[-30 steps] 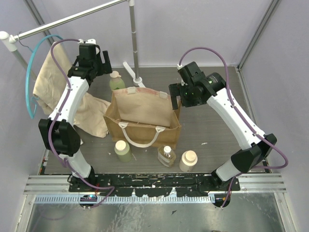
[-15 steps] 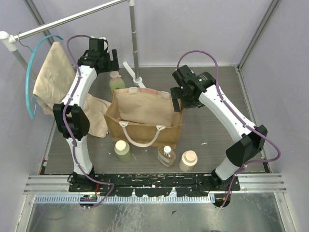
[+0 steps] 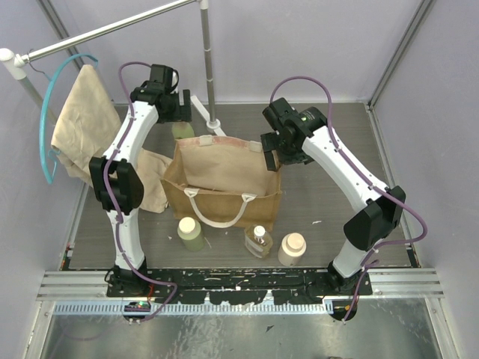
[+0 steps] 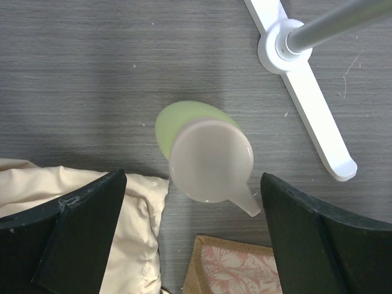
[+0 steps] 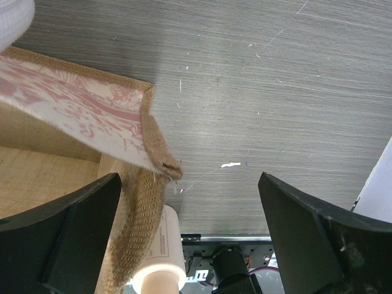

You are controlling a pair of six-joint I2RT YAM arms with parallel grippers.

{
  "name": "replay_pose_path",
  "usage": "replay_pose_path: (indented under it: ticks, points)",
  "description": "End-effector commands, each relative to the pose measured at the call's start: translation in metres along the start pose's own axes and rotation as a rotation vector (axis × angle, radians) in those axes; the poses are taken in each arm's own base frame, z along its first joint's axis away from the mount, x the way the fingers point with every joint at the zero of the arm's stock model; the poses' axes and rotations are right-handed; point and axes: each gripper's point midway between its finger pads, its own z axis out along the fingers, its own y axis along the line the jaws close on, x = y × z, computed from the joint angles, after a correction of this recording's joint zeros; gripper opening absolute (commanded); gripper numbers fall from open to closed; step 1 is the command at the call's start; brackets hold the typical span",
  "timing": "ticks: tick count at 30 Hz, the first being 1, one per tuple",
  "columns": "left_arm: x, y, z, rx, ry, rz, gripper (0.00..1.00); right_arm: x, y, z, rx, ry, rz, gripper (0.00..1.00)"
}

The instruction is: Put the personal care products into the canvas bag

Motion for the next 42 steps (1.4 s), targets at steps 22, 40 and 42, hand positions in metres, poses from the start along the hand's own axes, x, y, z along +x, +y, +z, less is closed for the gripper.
replay_pose_path:
  ticks: [22, 40, 42]
  points:
    - [-0.002, -0.013, 0.034, 0.05, -0.021, -0.036, 0.64, -0.01, -0.006, -0.001, 0.034, -0.017, -0.026, 1.0]
    - [-0.013, -0.008, 0.006, 0.051, -0.092, 0.019, 0.0, -0.008, -0.001, 0.011, 0.032, 0.014, -0.045, 1.0]
    - [-0.015, -0.007, -0.002, 0.052, -0.103, 0.031, 0.0, -0.007, -0.001, 0.012, 0.032, 0.02, -0.048, 1.0]
